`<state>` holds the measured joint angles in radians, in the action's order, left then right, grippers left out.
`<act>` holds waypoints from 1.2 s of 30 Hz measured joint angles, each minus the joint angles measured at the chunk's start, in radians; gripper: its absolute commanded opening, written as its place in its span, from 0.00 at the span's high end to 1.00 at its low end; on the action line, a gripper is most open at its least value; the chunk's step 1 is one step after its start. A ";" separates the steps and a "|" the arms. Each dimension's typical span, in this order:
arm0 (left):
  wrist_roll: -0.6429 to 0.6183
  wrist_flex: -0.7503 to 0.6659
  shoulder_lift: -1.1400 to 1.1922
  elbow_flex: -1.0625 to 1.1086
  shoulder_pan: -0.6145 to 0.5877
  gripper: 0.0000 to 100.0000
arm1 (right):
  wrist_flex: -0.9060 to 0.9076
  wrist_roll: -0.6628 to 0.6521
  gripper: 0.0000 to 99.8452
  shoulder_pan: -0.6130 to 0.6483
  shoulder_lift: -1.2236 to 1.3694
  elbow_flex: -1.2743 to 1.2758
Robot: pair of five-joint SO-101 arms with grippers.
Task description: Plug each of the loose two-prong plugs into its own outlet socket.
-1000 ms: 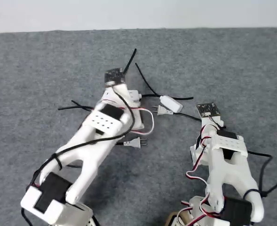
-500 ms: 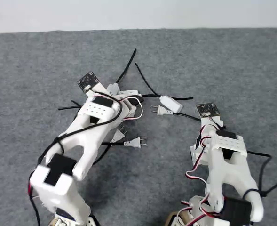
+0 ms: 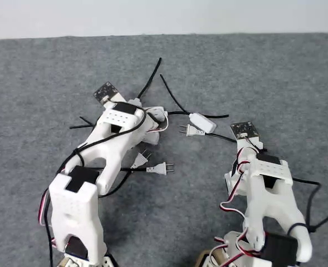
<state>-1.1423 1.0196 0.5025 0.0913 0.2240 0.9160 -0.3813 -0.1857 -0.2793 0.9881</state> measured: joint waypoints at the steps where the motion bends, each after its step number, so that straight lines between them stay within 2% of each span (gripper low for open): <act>1: 0.002 0.000 0.002 -0.009 0.002 0.91 | 0.000 0.000 0.73 0.000 0.000 0.000; 5: 0.071 0.006 -0.012 -0.035 0.003 0.99 | 0.000 0.000 0.73 0.000 0.000 0.000; 10: 0.181 0.078 -0.044 -0.028 0.029 0.99 | 0.000 0.000 0.73 0.000 0.000 0.000; 13: 0.227 0.144 -0.103 -0.003 0.083 0.99 | 0.000 0.000 0.73 0.000 0.000 0.000; 16: 0.276 0.146 -0.212 0.068 0.130 0.99 | 0.000 0.000 0.73 0.000 0.000 0.000; 25: 0.368 -0.032 -0.646 0.451 0.241 0.99 | 0.000 0.000 0.73 0.000 0.000 0.000; 30: 0.396 -0.064 -0.918 0.695 0.382 0.99 | -0.002 0.000 0.73 0.000 0.000 0.000; 33: 0.397 -0.170 -0.996 0.852 0.446 0.99 | -0.002 0.000 0.73 0.000 0.000 0.000; 36: 0.396 -0.279 -0.990 0.953 0.457 0.97 | -0.002 0.000 0.73 0.000 0.000 0.000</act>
<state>-0.7465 0.7403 -0.4872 1.0441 0.6813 0.9145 -0.3813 -0.1857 -0.2793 0.9881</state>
